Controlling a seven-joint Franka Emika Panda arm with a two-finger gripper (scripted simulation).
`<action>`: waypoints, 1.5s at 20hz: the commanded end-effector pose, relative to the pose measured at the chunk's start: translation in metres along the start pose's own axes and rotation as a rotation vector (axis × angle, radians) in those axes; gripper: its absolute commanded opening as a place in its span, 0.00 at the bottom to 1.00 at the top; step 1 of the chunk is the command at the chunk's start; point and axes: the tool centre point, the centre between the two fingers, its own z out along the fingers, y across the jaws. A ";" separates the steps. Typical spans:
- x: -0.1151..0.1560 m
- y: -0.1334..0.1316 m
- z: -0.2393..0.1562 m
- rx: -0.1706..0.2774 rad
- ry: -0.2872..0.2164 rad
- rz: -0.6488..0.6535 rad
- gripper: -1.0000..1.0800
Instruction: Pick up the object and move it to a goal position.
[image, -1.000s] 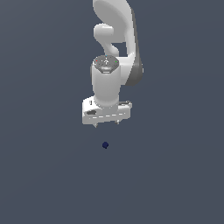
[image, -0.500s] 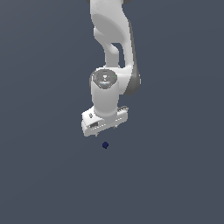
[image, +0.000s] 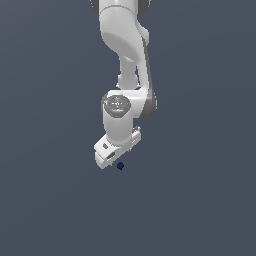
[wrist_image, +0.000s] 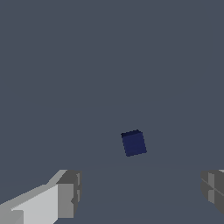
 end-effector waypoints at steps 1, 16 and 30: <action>0.002 0.003 0.009 0.004 0.001 -0.062 0.96; 0.006 0.009 0.033 0.018 0.009 -0.233 0.96; 0.005 0.007 0.076 0.018 0.008 -0.234 0.96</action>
